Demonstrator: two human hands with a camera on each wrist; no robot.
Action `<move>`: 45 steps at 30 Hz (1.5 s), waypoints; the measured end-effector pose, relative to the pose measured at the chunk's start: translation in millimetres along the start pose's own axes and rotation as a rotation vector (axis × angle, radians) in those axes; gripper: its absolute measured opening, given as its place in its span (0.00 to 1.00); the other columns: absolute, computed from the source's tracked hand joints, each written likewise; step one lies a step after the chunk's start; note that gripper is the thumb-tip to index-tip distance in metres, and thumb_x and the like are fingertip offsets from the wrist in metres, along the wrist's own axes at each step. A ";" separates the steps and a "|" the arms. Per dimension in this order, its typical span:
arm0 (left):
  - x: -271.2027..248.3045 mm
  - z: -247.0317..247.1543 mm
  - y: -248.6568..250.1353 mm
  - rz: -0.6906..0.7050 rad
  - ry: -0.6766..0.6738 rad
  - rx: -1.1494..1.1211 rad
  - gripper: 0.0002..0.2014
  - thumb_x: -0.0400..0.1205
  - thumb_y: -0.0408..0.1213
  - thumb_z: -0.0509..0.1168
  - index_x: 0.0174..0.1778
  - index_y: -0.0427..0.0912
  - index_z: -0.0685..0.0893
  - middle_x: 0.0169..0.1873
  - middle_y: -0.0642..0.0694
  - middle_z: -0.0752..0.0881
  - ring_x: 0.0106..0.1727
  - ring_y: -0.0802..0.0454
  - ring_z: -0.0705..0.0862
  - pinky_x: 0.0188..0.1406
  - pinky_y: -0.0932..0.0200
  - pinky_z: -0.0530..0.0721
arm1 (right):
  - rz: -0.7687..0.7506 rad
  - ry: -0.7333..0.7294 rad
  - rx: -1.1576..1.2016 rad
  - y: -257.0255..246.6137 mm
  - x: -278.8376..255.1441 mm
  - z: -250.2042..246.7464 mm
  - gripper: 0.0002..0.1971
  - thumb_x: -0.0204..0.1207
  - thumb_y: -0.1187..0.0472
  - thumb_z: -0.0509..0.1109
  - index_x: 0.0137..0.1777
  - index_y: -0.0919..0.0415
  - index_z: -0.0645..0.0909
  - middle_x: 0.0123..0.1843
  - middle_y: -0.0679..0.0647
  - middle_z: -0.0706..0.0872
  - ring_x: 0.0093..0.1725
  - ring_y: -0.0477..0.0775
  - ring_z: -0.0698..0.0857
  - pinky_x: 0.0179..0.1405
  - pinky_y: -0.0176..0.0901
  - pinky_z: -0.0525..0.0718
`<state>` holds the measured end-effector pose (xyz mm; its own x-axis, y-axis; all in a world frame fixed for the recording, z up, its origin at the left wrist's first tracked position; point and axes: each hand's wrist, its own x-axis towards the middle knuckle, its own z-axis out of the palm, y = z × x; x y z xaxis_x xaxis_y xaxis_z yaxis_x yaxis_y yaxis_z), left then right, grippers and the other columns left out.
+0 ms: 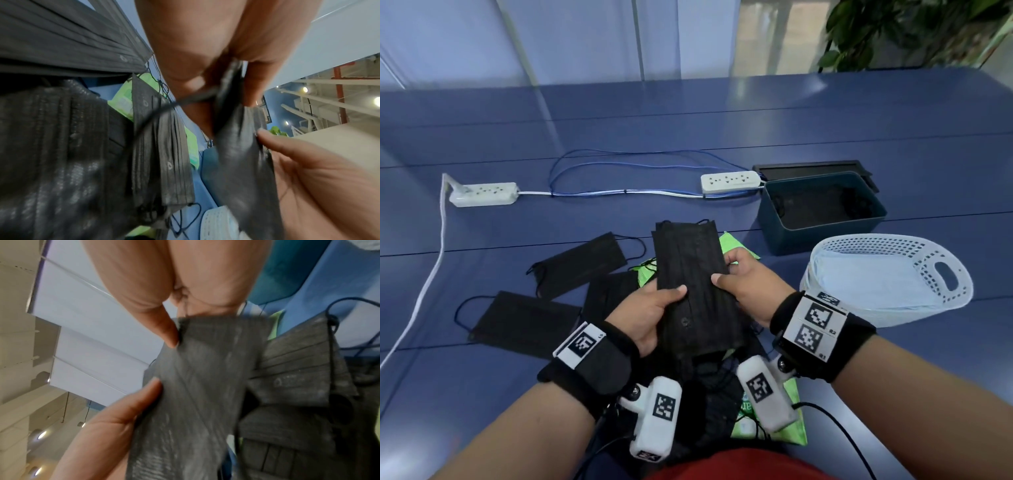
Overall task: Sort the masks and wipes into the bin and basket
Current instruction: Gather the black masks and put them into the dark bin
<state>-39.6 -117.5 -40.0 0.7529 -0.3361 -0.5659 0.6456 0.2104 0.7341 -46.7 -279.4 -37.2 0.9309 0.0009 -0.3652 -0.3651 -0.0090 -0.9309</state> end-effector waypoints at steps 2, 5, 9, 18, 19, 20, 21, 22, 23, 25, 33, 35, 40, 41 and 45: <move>2.4 -8.4 5.7 0.041 0.090 -0.026 0.14 0.84 0.27 0.57 0.64 0.35 0.80 0.47 0.37 0.89 0.44 0.43 0.88 0.45 0.47 0.89 | -0.029 0.054 -0.142 2.5 6.9 -11.2 0.10 0.79 0.66 0.66 0.42 0.54 0.68 0.41 0.56 0.78 0.40 0.54 0.79 0.43 0.48 0.82; 0.9 -33.0 18.6 0.068 0.218 -0.090 0.11 0.85 0.31 0.57 0.59 0.42 0.82 0.48 0.37 0.89 0.46 0.41 0.87 0.43 0.44 0.88 | -0.027 0.153 -0.592 16.1 19.1 -43.3 0.08 0.77 0.58 0.69 0.43 0.54 0.71 0.40 0.49 0.79 0.42 0.50 0.80 0.47 0.42 0.77; -9.9 -72.3 27.4 0.079 0.334 -0.169 0.15 0.85 0.36 0.58 0.66 0.41 0.80 0.53 0.36 0.87 0.48 0.40 0.87 0.38 0.43 0.89 | 0.236 0.024 -0.956 45.5 30.4 -58.0 0.12 0.75 0.52 0.70 0.48 0.55 0.71 0.44 0.51 0.79 0.49 0.53 0.80 0.46 0.44 0.73; -37.5 -122.8 21.3 0.117 0.501 -0.241 0.17 0.84 0.37 0.58 0.69 0.37 0.79 0.47 0.40 0.89 0.44 0.44 0.88 0.32 0.53 0.87 | 0.180 0.044 -1.011 46.3 54.1 -35.3 0.12 0.76 0.53 0.70 0.53 0.58 0.74 0.48 0.52 0.79 0.53 0.59 0.81 0.43 0.43 0.73; -39.4 -125.9 20.6 0.121 0.511 -0.244 0.17 0.85 0.36 0.58 0.69 0.37 0.79 0.51 0.39 0.88 0.46 0.44 0.88 0.34 0.52 0.87 | 0.142 0.041 -1.039 44.6 54.8 -35.9 0.09 0.77 0.54 0.69 0.43 0.57 0.73 0.42 0.52 0.79 0.47 0.58 0.80 0.37 0.43 0.71; -40.8 -129.5 19.5 0.122 0.522 -0.247 0.18 0.85 0.36 0.58 0.69 0.36 0.78 0.55 0.37 0.87 0.49 0.43 0.87 0.36 0.50 0.87 | 0.106 0.043 -1.053 42.6 54.5 -37.4 0.13 0.78 0.56 0.68 0.35 0.56 0.69 0.35 0.52 0.76 0.43 0.57 0.78 0.32 0.43 0.68; -41.6 -133.1 18.1 0.121 0.534 -0.252 0.19 0.85 0.36 0.58 0.70 0.36 0.78 0.59 0.36 0.86 0.52 0.41 0.87 0.38 0.49 0.86 | 0.071 0.049 -1.049 41.0 53.5 -39.3 0.16 0.78 0.57 0.68 0.32 0.56 0.65 0.31 0.52 0.73 0.41 0.57 0.76 0.30 0.43 0.65; -42.7 -135.5 17.2 0.121 0.542 -0.258 0.19 0.85 0.36 0.58 0.71 0.36 0.77 0.61 0.36 0.85 0.55 0.40 0.86 0.40 0.48 0.85 | 0.039 0.066 -1.018 38.3 50.2 -41.9 0.17 0.79 0.58 0.67 0.32 0.57 0.64 0.30 0.52 0.71 0.39 0.58 0.76 0.30 0.43 0.65; -43.4 -137.2 16.5 0.119 0.543 -0.263 0.19 0.85 0.36 0.58 0.71 0.36 0.77 0.61 0.36 0.85 0.56 0.40 0.86 0.41 0.47 0.84 | 0.005 0.098 -0.962 34.3 44.9 -44.6 0.15 0.79 0.59 0.66 0.34 0.58 0.65 0.30 0.52 0.72 0.38 0.58 0.76 0.30 0.44 0.65; -44.1 -137.8 15.7 0.118 0.533 -0.267 0.18 0.85 0.35 0.57 0.70 0.35 0.77 0.61 0.36 0.85 0.55 0.40 0.86 0.42 0.46 0.83 | -0.071 0.185 -0.842 25.7 33.0 -52.1 0.11 0.80 0.60 0.65 0.37 0.59 0.69 0.32 0.54 0.76 0.37 0.56 0.77 0.32 0.44 0.67; -31.1 -85.9 20.6 0.054 0.298 -0.255 0.15 0.87 0.35 0.52 0.59 0.36 0.83 0.50 0.39 0.89 0.48 0.44 0.89 0.46 0.47 0.82 | -0.251 0.023 -0.103 -29.6 -8.6 -48.5 0.08 0.81 0.72 0.61 0.46 0.58 0.75 0.42 0.46 0.90 0.44 0.42 0.87 0.47 0.37 0.83; -28.6 -66.0 22.7 0.016 0.199 -0.242 0.17 0.87 0.38 0.52 0.62 0.36 0.82 0.54 0.38 0.89 0.53 0.43 0.87 0.49 0.47 0.82 | -0.239 -0.073 0.041 -38.6 -14.0 -36.5 0.09 0.80 0.74 0.60 0.47 0.60 0.74 0.40 0.47 0.91 0.42 0.43 0.88 0.43 0.36 0.86; -25.5 -30.5 24.0 -0.041 -0.022 -0.253 0.22 0.87 0.46 0.50 0.65 0.35 0.82 0.58 0.36 0.87 0.52 0.43 0.90 0.50 0.48 0.89 | -0.130 -0.129 0.070 -33.6 -16.8 -8.1 0.08 0.79 0.75 0.61 0.47 0.61 0.72 0.44 0.55 0.90 0.42 0.52 0.88 0.48 0.47 0.87; -24.7 -26.3 24.3 -0.038 -0.051 -0.259 0.24 0.87 0.48 0.50 0.65 0.34 0.82 0.57 0.35 0.88 0.51 0.43 0.90 0.49 0.49 0.89 | -0.104 -0.130 0.026 -30.1 -16.6 -3.3 0.08 0.80 0.74 0.62 0.48 0.61 0.71 0.47 0.60 0.89 0.44 0.56 0.87 0.51 0.53 0.86; -20.8 -20.6 24.7 0.021 -0.148 -0.274 0.36 0.81 0.63 0.47 0.66 0.37 0.82 0.59 0.34 0.87 0.53 0.42 0.89 0.51 0.48 0.88 | -0.039 -0.125 -0.083 -13.2 -13.1 7.4 0.09 0.80 0.72 0.63 0.49 0.57 0.70 0.50 0.63 0.87 0.46 0.60 0.86 0.56 0.61 0.83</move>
<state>-36.6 -86.3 -17.8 0.7526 -0.4549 -0.4762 0.6558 0.4516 0.6050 -54.1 -272.0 -20.2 0.9347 0.1275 -0.3319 -0.3224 -0.0894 -0.9424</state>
